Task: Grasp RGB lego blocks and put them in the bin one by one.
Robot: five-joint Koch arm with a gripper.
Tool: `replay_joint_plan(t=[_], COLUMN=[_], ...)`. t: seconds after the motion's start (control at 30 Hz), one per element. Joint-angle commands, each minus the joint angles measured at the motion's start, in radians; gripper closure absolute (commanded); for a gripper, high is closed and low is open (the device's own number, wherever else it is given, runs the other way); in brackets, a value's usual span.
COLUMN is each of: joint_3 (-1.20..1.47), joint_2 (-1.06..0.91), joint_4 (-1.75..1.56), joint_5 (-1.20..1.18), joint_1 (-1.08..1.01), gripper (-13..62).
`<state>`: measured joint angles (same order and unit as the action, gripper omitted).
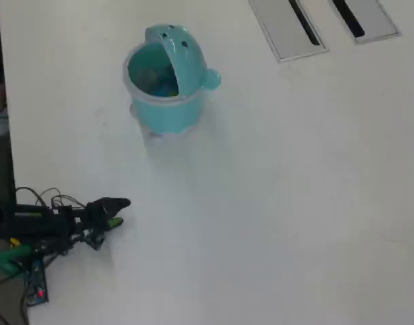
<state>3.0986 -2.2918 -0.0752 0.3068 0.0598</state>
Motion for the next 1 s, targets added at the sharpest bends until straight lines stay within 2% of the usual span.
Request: replay_joint_plan(t=[0.0,0.97], joint_3=[0.072,0.072], joint_2=[-0.058,-0.058], joint_4=[0.074,0.086], joint_5=[0.017,0.009], joint_1=[0.009,0.009], gripper=[15.2,15.2])
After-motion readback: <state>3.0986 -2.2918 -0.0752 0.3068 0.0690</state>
